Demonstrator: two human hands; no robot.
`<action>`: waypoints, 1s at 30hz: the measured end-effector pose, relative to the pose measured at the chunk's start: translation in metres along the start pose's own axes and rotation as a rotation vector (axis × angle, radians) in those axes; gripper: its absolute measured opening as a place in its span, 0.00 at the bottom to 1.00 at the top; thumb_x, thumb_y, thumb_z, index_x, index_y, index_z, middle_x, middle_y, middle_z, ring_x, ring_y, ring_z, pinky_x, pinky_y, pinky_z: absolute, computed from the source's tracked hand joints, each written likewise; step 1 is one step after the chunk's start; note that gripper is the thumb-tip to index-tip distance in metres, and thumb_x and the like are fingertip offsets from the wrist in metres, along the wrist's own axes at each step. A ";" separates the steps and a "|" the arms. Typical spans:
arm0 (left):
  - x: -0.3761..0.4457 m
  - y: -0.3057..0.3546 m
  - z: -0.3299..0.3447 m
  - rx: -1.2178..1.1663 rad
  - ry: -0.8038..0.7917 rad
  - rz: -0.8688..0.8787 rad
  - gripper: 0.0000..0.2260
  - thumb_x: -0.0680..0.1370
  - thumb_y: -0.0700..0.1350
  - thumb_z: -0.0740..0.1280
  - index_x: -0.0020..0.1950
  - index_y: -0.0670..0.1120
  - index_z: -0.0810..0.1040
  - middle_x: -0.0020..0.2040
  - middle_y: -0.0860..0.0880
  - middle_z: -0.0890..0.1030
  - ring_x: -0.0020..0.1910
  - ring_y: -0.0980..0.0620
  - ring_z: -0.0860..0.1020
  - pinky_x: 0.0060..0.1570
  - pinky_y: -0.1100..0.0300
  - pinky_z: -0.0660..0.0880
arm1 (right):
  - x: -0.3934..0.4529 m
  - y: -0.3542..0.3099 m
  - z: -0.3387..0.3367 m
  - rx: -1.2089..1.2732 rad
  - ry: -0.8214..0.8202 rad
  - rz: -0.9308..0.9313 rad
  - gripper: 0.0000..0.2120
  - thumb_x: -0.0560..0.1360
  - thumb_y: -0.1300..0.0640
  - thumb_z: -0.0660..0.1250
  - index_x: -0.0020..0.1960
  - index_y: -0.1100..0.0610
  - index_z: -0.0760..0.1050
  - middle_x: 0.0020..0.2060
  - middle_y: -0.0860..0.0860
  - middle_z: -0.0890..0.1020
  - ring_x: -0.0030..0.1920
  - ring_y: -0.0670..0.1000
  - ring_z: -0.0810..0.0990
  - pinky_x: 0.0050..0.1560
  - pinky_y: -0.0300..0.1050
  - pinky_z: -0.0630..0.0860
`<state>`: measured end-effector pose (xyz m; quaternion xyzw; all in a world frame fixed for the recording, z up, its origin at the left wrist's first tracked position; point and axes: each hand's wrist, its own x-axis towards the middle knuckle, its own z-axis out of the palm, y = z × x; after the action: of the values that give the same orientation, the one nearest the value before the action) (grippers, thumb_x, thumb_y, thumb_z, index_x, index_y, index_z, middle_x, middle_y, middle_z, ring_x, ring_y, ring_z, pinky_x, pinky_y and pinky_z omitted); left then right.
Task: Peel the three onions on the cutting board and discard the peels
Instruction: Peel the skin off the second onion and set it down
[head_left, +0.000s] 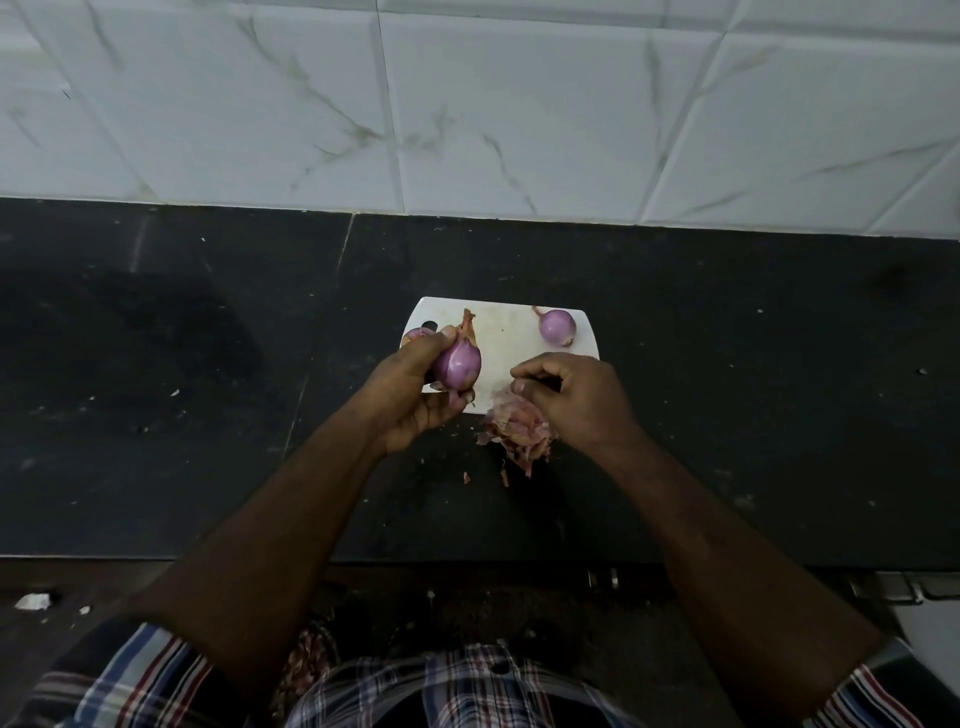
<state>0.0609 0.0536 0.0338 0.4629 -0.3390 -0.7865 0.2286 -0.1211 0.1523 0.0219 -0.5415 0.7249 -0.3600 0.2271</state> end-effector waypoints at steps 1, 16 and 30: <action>0.001 0.000 0.000 0.020 -0.011 -0.005 0.20 0.78 0.54 0.71 0.65 0.44 0.75 0.53 0.39 0.79 0.38 0.46 0.81 0.29 0.61 0.78 | 0.001 -0.001 -0.002 -0.006 0.015 0.005 0.08 0.75 0.56 0.73 0.54 0.51 0.84 0.47 0.43 0.86 0.44 0.33 0.79 0.48 0.25 0.73; -0.002 -0.001 -0.010 0.161 -0.199 0.136 0.22 0.72 0.46 0.76 0.65 0.49 0.78 0.50 0.50 0.80 0.39 0.55 0.73 0.35 0.62 0.72 | 0.011 -0.026 -0.003 0.058 0.055 -0.027 0.12 0.74 0.56 0.74 0.57 0.52 0.83 0.47 0.43 0.85 0.43 0.38 0.83 0.45 0.27 0.76; -0.005 -0.013 0.005 -0.008 -0.210 0.194 0.20 0.78 0.37 0.69 0.70 0.42 0.74 0.49 0.51 0.87 0.53 0.45 0.83 0.61 0.46 0.78 | -0.003 -0.035 0.008 -0.169 0.120 -0.207 0.13 0.76 0.55 0.66 0.58 0.55 0.82 0.46 0.51 0.85 0.45 0.49 0.82 0.48 0.43 0.79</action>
<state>0.0582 0.0673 0.0285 0.3422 -0.4012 -0.8061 0.2687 -0.0924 0.1472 0.0436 -0.6082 0.7051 -0.3509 0.0987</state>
